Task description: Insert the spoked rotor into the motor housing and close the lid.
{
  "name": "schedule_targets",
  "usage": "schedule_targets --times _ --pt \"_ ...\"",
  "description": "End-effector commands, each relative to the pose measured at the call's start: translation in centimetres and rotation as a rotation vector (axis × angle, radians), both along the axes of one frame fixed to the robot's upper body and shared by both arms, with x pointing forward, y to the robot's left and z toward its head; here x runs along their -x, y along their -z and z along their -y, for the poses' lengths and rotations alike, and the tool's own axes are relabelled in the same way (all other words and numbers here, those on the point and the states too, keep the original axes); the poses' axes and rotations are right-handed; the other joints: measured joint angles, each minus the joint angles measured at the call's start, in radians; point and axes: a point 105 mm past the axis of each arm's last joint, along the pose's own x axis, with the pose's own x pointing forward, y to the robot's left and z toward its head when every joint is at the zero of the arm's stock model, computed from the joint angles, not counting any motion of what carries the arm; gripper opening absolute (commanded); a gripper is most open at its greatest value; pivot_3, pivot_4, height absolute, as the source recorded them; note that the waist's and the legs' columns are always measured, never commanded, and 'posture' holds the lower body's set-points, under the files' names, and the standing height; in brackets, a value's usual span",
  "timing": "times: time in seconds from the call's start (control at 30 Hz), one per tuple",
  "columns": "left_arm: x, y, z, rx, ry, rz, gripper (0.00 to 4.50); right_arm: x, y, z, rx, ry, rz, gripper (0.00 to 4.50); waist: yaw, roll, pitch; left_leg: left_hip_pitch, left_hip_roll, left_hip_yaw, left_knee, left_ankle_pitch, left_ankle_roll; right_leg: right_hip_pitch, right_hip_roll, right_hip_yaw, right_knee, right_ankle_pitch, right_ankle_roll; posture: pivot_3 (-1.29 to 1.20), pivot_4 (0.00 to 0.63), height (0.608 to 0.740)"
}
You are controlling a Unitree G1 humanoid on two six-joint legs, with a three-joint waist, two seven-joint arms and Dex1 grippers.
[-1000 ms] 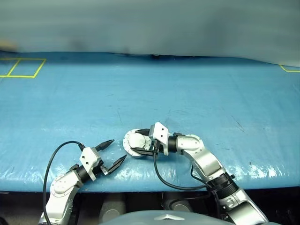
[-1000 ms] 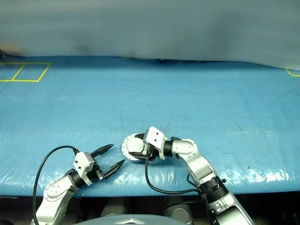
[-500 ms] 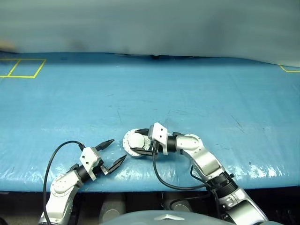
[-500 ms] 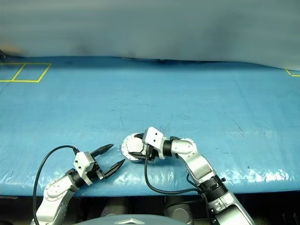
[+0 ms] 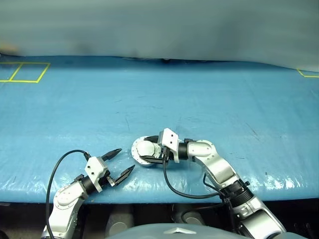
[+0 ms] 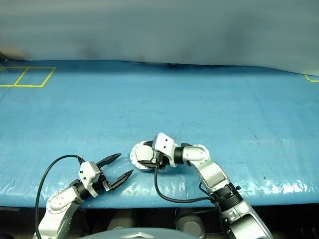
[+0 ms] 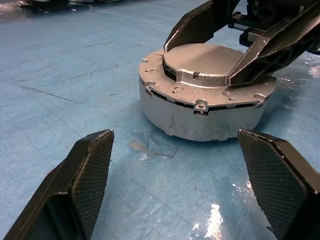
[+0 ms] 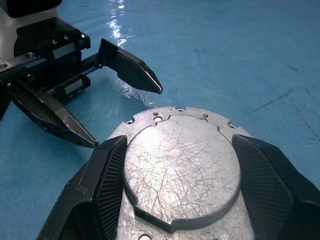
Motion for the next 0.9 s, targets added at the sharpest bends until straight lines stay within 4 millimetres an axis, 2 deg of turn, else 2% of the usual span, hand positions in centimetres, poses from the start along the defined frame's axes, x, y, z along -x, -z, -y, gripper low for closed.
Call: schedule_targets --times 0.03,0.2,0.3,0.53,0.6,0.67,0.73,0.83,0.9 --pt "0.0 -0.2 0.0 0.007 0.003 0.011 4.20 0.0 1.9 1.5 0.084 0.026 -0.049 3.00 0.001 0.000 0.000 0.000 0.000 0.000 0.000 0.000 0.000 0.000 0.000 0.000 0.000 0.000 0.000 0.00 0.150 0.740" --pt "0.0 -0.2 0.0 0.006 0.004 0.011 4.20 -0.3 1.8 1.5 0.080 0.038 -0.039 3.00 0.003 0.000 0.000 0.000 0.000 0.000 0.000 0.000 0.000 0.000 0.000 0.000 -0.001 0.000 0.000 0.00 0.150 0.740" --pt "-0.1 -0.3 -0.1 0.007 0.001 0.015 4.20 -0.2 2.5 1.5 0.121 0.032 -0.032 3.00 0.004 0.000 0.000 0.000 0.000 0.000 0.000 0.000 0.000 0.000 0.000 0.000 -0.001 0.000 0.000 0.00 0.150 0.740" --pt "-1.1 -2.2 -0.4 0.125 -0.091 0.075 4.20 0.0 3.0 1.5 0.141 0.031 -0.034 3.00 0.002 0.000 -0.001 0.000 0.000 0.000 0.000 0.000 0.000 0.000 0.000 0.000 -0.001 0.000 0.000 0.00 0.150 0.740" --pt "-1.8 -3.3 -0.6 0.189 -0.133 0.096 4.20 0.0 3.0 1.6 0.145 0.030 -0.033 3.00 0.002 0.000 -0.001 0.000 0.000 0.000 0.000 0.000 0.000 0.000 0.000 0.000 0.000 0.000 0.000 0.00 0.150 0.740" --pt "-2.0 -4.2 -0.4 0.257 -0.119 0.089 4.20 0.0 3.0 1.7 0.150 0.030 -0.032 3.00 0.003 -0.001 -0.002 0.000 0.000 0.000 0.000 0.000 0.000 0.001 0.000 0.000 -0.001 0.000 0.000 0.00 0.150 0.740" --pt "-2.0 -4.2 -0.2 0.245 -0.101 0.079 4.20 0.1 3.1 1.7 0.152 0.030 -0.033 3.00 0.002 0.000 -0.002 0.000 0.000 0.000 0.000 0.000 0.000 0.001 0.000 0.000 -0.001 0.000 0.000 0.00 0.150 0.740" --pt "-1.8 -3.7 0.4 0.220 -0.047 0.030 3.60 0.2 3.2 1.6 0.154 0.030 -0.033 3.00 0.001 0.000 -0.002 0.000 0.000 0.000 0.000 0.000 0.000 0.001 0.000 0.000 -0.001 0.000 0.000 0.00 0.150 0.740" --pt "-1.5 -3.3 0.9 0.201 0.008 -0.006 2.97 0.2 3.2 1.6 0.155 0.031 -0.033 3.00 0.001 0.000 -0.002 0.000 0.000 0.000 0.000 0.000 0.000 0.001 0.000 0.000 -0.001 0.000 0.000 0.00 0.150 0.740"
